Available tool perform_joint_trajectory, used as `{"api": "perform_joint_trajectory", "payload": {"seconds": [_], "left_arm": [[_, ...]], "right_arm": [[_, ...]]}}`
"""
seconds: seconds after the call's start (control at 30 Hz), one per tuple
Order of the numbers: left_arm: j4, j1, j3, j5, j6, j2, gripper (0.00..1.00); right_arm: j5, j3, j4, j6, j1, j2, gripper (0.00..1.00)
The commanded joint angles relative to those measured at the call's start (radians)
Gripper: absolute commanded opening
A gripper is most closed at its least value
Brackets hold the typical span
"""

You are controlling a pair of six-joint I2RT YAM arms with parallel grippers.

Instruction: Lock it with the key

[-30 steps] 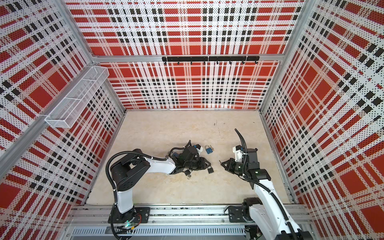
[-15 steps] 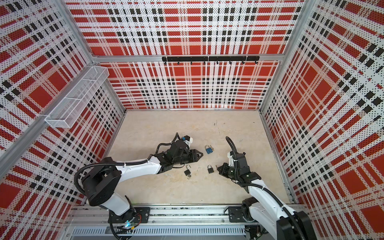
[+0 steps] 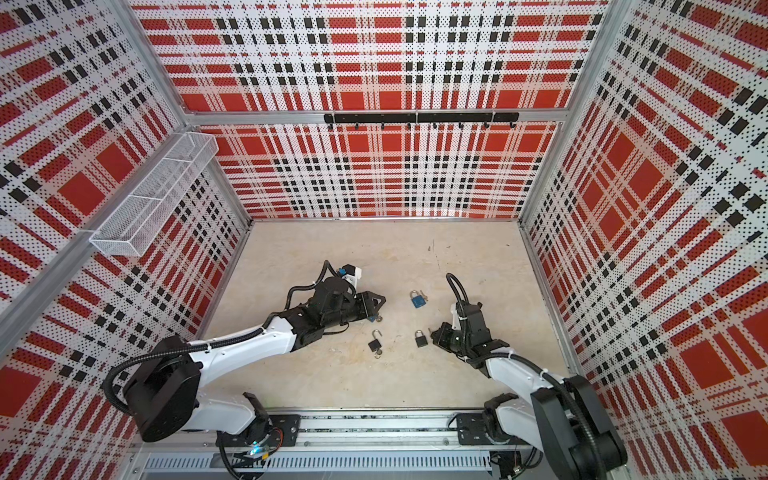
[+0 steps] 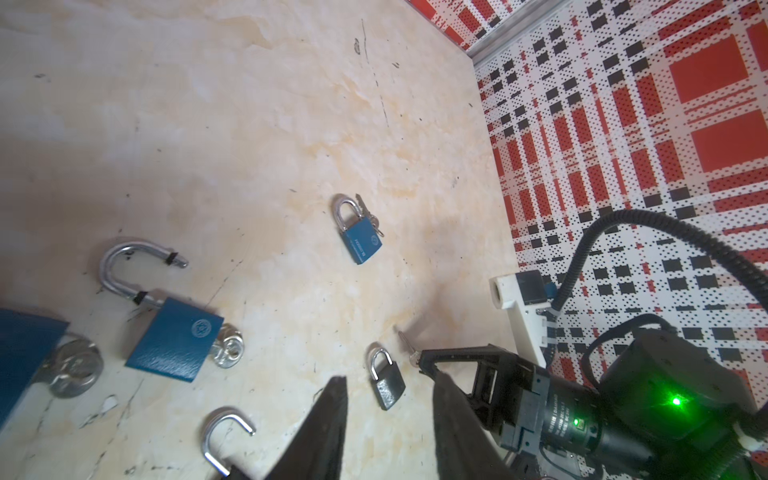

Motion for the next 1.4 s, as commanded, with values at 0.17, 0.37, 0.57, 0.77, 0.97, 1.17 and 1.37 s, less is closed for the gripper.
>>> {"api": "perform_joint_trajectory", "payload": {"seconds": [0.17,0.37,0.57,0.77,0.97,1.17,1.37], "left_arm": [[-0.013,0.022,-0.036,-0.021,0.007,-0.056,0.39],[-0.014,0.035,-0.061,-0.024,0.006,-0.090,0.39],[-0.056,0.072,-0.085,-0.031,0.019,-0.164,0.39],[-0.258,0.154,-0.106,-0.073,0.076,-0.319,0.40],[-0.409,0.269,-0.152,-0.058,0.094,-0.481,0.41],[-0.504,0.389,-0.176,0.015,0.095,-0.583,0.43],[-0.583,0.515,-0.189,0.087,0.096,-0.627,0.42]], "right_arm": [[0.047,0.007,0.066,0.013,0.049,0.040,0.08],[0.111,0.021,-0.031,-0.009,0.054,-0.065,0.16],[0.137,0.089,-0.191,-0.069,0.068,-0.172,0.18],[0.263,0.220,-0.342,-0.123,0.270,-0.167,0.24],[0.419,0.386,-0.407,-0.173,0.521,0.033,0.31],[0.424,0.528,-0.386,-0.214,0.627,0.246,0.38],[0.425,0.652,-0.422,-0.272,0.685,0.412,0.42]]}}
